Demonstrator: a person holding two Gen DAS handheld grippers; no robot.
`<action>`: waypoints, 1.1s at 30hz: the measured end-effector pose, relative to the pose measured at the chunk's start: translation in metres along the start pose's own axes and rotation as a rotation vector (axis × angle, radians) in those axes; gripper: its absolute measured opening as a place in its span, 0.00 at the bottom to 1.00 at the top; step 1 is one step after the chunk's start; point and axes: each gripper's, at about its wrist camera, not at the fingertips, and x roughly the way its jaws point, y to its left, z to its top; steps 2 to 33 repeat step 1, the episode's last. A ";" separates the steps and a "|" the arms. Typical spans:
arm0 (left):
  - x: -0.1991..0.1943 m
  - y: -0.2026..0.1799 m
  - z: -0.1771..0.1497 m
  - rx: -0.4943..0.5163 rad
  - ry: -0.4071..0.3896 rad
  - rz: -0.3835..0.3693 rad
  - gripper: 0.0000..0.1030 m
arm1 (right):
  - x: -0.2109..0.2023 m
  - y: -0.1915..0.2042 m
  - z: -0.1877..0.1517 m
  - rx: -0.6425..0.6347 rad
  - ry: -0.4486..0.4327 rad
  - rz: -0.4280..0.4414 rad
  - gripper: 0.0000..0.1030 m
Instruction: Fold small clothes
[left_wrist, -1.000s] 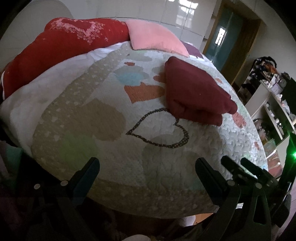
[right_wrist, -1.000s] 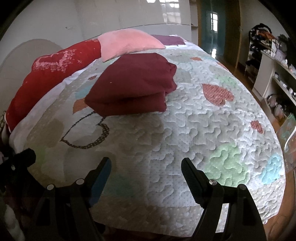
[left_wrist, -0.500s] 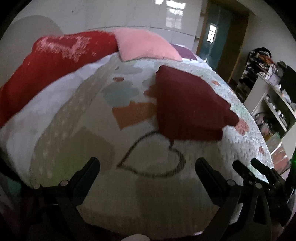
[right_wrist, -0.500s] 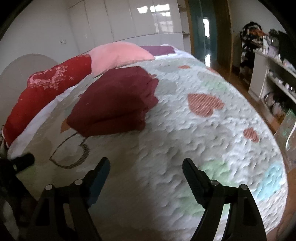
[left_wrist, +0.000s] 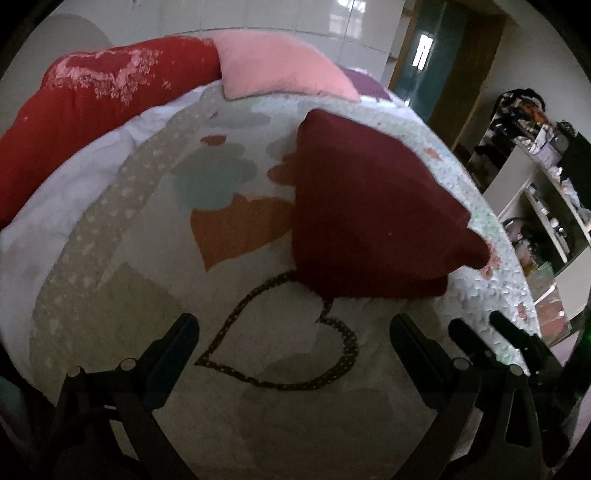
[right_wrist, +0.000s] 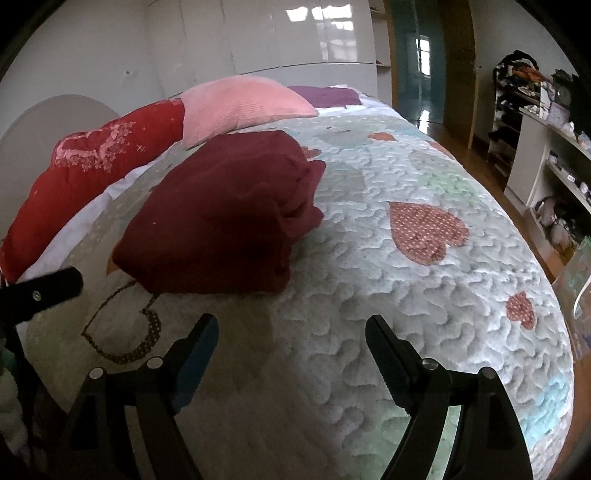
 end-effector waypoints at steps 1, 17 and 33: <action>0.001 0.001 0.000 0.001 -0.001 0.016 1.00 | 0.001 0.000 0.001 0.000 0.000 0.000 0.83; 0.001 0.001 0.000 0.001 -0.001 0.016 1.00 | 0.001 0.000 0.001 0.000 0.000 0.000 0.83; 0.001 0.001 0.000 0.001 -0.001 0.016 1.00 | 0.001 0.000 0.001 0.000 0.000 0.000 0.83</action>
